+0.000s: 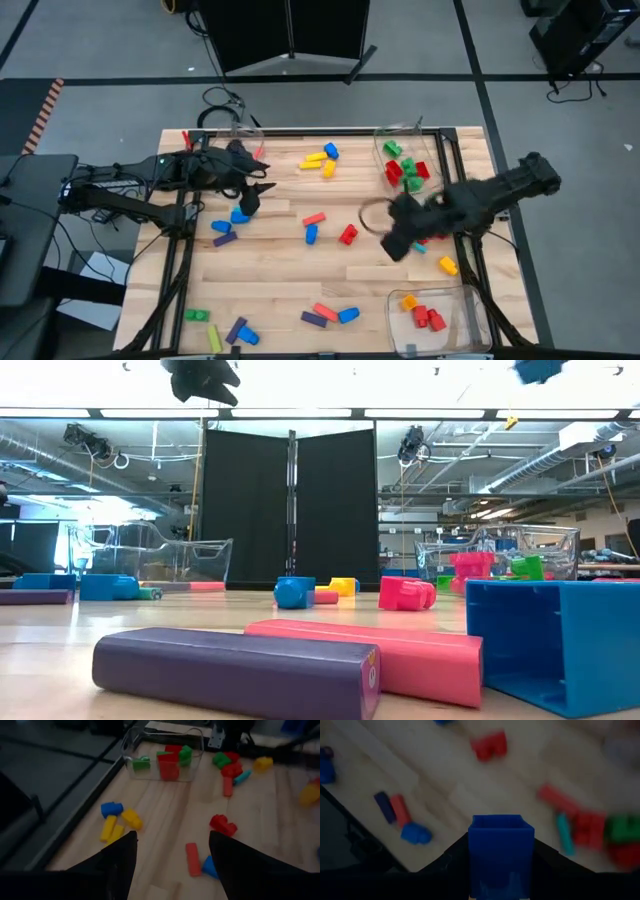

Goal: Sort blocks by size
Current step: Put the blue 1 stud game piece into the bottom transparent bin

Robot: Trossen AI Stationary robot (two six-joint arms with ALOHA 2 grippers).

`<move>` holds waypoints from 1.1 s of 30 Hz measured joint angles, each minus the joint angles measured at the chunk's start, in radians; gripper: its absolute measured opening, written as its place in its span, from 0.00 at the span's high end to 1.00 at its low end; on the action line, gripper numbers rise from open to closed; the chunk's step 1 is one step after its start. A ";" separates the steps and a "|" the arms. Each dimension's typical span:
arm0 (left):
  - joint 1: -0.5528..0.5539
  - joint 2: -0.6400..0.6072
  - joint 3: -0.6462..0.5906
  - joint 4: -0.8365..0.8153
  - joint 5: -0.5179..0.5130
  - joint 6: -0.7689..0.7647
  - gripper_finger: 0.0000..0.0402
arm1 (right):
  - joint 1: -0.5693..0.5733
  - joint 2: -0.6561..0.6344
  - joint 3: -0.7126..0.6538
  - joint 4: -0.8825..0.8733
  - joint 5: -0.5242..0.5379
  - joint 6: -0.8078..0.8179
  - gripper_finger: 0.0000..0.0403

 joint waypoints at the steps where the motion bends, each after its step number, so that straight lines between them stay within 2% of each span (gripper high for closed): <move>1: 0.000 0.000 0.000 0.006 0.000 0.033 0.37 | 0.045 0.004 0.000 -0.012 0.000 0.068 0.65; 3: 0.000 0.001 0.000 0.031 0.000 0.080 0.37 | 0.127 0.017 0.000 -0.026 -0.009 0.199 0.65; 10: 0.000 0.012 0.000 0.118 0.000 0.085 0.37 | 0.375 0.126 0.000 -0.009 -0.092 0.580 0.65; 14: 0.000 0.016 -0.001 0.135 0.000 0.086 0.37 | 0.489 0.196 0.000 0.019 -0.152 0.722 0.65; 21: 0.000 0.027 -0.001 0.142 -0.001 0.085 0.37 | 0.654 0.246 -0.024 0.021 -0.155 0.925 0.65; 24: 0.000 0.031 -0.001 0.135 -0.001 0.085 0.37 | 0.691 0.235 -0.093 0.098 -0.157 0.961 0.65; 33: 0.000 0.034 -0.001 0.159 -0.001 0.082 0.37 | 0.707 0.189 -0.383 0.418 -0.186 0.933 0.65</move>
